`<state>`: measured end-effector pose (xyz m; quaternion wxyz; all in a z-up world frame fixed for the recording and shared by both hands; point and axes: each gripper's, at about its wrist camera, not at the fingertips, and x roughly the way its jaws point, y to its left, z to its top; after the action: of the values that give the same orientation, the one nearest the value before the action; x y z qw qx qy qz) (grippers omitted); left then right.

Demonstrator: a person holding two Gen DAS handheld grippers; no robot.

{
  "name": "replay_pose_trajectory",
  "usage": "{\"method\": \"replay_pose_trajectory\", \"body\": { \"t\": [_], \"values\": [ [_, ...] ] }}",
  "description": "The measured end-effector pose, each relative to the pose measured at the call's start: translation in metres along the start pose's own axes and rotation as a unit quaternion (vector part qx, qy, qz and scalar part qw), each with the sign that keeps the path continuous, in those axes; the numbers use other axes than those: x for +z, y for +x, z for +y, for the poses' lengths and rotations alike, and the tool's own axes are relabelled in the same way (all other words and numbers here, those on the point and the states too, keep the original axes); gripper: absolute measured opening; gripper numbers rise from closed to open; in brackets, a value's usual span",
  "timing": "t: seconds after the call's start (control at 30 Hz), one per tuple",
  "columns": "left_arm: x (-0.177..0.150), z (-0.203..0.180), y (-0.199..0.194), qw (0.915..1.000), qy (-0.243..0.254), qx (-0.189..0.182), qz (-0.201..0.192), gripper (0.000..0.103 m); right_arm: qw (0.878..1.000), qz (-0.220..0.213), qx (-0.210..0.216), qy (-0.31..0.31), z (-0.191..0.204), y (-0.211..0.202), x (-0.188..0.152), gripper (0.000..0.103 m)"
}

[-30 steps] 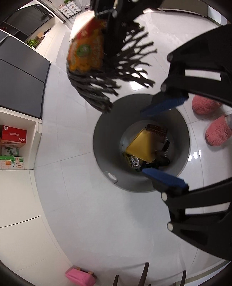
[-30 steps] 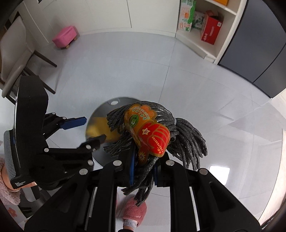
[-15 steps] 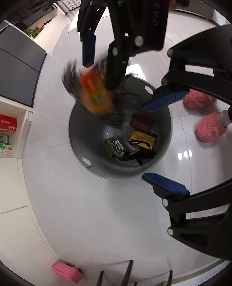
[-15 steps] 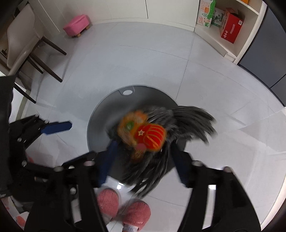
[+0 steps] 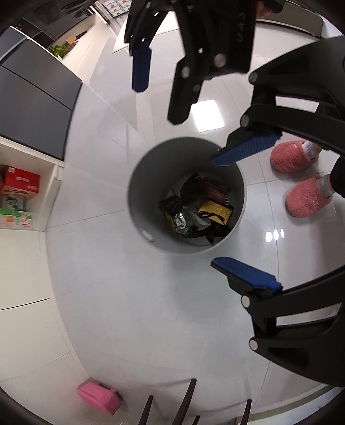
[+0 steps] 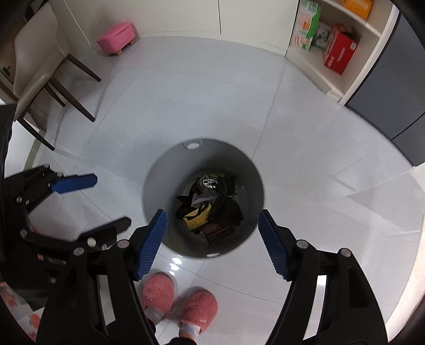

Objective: Collect trash
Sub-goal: 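Move both open tools back to the table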

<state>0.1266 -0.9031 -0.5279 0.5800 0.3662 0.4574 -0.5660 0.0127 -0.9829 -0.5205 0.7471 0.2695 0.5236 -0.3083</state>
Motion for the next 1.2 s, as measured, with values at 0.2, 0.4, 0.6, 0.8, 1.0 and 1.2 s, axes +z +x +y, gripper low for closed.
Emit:
{"method": "replay_pose_trajectory", "body": {
  "t": [0.2,0.4,0.6,0.8,1.0,1.2],
  "values": [
    [0.011,0.005,-0.095,0.9995,-0.013,0.005,-0.028,0.08,0.999,-0.029,-0.017,-0.012,0.022,-0.102,0.01,0.069],
    [0.01,0.011,-0.205,0.997,-0.028,0.029,-0.066,0.081,0.997,-0.057,-0.033,-0.034,0.06,-0.215,0.023,0.069],
    [-0.016,0.019,-0.311,0.9896,-0.08,0.06,-0.103,0.082,0.994,-0.088,-0.012,-0.071,0.105,-0.296,0.031,0.069],
    [-0.075,0.033,-0.39,0.9708,-0.173,0.107,-0.127,0.082,0.979,-0.101,0.05,-0.168,0.169,-0.354,0.03,0.069],
    [-0.181,0.037,-0.458,0.9269,-0.294,0.186,-0.139,0.082,0.933,-0.13,0.128,-0.311,0.258,-0.395,0.0,0.069],
    [-0.315,0.038,-0.521,0.846,-0.439,0.268,-0.142,0.082,0.864,-0.116,0.218,-0.439,0.365,-0.427,-0.05,0.068]
  ]
}}
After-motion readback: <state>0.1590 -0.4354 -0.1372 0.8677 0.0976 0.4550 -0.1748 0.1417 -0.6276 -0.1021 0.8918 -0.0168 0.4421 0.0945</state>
